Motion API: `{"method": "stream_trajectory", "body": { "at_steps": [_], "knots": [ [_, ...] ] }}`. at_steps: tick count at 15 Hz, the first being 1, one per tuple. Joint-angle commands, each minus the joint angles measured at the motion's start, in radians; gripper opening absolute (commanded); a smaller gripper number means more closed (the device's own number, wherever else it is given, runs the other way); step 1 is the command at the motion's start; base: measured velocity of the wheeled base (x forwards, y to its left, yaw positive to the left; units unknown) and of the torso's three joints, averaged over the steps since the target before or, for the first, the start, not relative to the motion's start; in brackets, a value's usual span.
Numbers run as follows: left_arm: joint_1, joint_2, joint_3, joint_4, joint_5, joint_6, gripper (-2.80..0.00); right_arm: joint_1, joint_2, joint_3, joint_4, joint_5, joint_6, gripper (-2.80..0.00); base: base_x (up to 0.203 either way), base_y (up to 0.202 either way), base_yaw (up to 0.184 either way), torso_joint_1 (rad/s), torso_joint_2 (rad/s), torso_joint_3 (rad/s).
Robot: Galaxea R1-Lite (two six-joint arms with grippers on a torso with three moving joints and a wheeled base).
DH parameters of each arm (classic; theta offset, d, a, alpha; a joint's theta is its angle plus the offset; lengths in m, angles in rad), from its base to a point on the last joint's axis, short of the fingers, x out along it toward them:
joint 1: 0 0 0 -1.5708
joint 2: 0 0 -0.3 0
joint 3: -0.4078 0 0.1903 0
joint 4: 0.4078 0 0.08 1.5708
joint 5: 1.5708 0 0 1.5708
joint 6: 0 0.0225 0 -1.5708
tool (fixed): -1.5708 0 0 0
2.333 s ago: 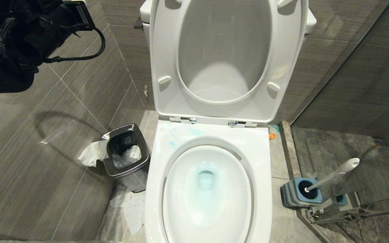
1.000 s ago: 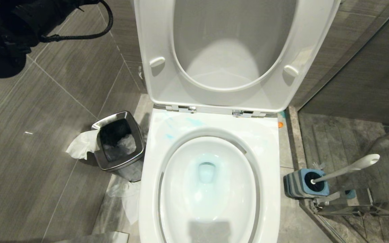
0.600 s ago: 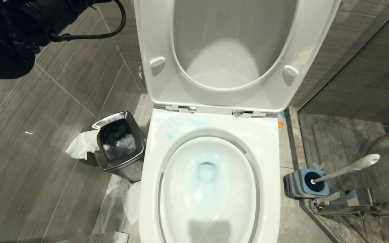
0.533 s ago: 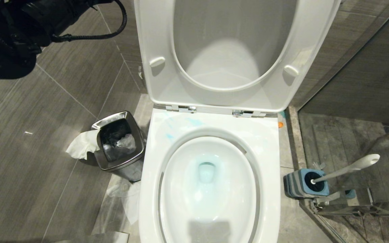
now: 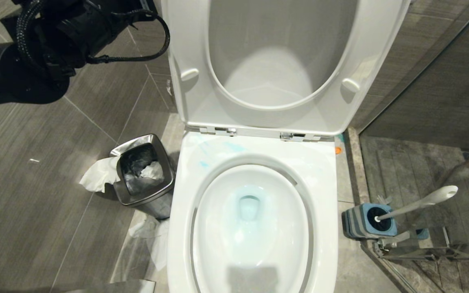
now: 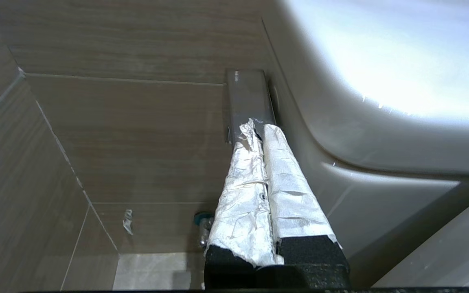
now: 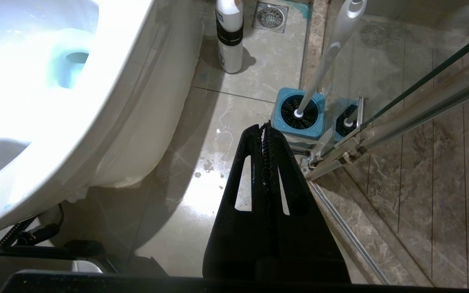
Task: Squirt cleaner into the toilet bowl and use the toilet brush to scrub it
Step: Flush the toilet
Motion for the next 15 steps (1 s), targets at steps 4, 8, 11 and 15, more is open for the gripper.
{"method": "stream_trajectory", "body": {
  "at_steps": [4, 8, 11, 15],
  "knots": [
    [-0.001, 0.052, 0.002, 0.017, -0.004, 0.004, -2.80, -0.001, 0.001, 0.000, 0.000, 0.001, 0.000, -2.80, 0.000, 0.000, 0.000, 0.000, 0.00, 0.000],
    [-0.008, 0.092, -0.005, 0.021, -0.005, 0.007, -2.80, 0.000, 0.001, 0.000, 0.000, 0.001, 0.000, -2.80, 0.000, 0.000, 0.000, 0.000, 0.00, 0.000],
    [-0.014, 0.132, -0.022, 0.016, -0.005, 0.018, -2.80, -0.001, 0.001, 0.000, 0.000, 0.001, 0.000, -2.80, 0.000, 0.000, 0.000, 0.000, 0.00, 0.000],
    [-0.023, 0.154, -0.024, 0.010, -0.005, 0.034, -2.80, 0.000, 0.001, 0.000, 0.000, 0.001, 0.000, -2.80, 0.000, 0.000, 0.000, 0.000, 0.00, 0.000]
  ]
}}
